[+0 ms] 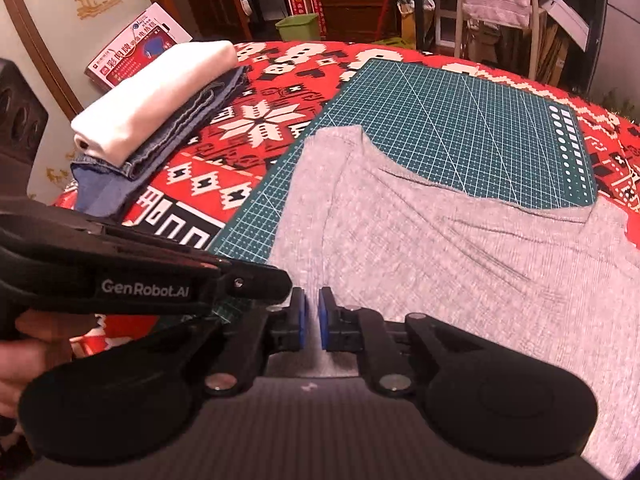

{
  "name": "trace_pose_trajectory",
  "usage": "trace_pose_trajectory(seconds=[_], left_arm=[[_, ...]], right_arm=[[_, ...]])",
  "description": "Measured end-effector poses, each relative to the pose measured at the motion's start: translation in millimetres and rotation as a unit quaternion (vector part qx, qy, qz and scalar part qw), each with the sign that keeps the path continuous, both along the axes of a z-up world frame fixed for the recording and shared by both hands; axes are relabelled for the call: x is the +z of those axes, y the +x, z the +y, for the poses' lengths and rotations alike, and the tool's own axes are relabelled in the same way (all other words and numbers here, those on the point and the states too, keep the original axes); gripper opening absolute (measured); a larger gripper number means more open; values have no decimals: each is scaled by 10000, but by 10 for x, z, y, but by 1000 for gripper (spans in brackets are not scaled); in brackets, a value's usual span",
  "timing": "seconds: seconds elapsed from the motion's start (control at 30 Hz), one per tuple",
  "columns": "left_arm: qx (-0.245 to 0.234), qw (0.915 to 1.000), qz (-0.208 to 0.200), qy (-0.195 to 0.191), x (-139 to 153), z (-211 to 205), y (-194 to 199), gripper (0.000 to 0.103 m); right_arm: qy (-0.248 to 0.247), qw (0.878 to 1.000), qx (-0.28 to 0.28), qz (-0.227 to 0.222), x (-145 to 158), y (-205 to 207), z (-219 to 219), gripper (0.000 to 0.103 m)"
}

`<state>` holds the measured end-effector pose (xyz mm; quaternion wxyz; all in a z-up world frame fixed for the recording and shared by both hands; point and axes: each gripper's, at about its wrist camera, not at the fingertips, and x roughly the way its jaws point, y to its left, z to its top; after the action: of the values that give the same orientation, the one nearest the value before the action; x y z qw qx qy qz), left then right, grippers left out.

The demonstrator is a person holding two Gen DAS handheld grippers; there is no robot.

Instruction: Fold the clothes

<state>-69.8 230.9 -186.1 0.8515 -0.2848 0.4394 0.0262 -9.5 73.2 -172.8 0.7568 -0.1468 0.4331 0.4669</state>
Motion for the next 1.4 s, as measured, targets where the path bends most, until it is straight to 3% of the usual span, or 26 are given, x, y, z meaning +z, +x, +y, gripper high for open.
trace_pose_trajectory(seconds=[0.97, 1.4], left_arm=[[-316, 9994, 10, 112, 100, -293, -305, 1], [-492, 9982, 208, 267, 46, -451, -390, 1]], right_arm=[[-34, 9999, -158, 23, 70, -240, -322, 10], [-132, 9998, -143, 34, 38, -310, -446, 10]])
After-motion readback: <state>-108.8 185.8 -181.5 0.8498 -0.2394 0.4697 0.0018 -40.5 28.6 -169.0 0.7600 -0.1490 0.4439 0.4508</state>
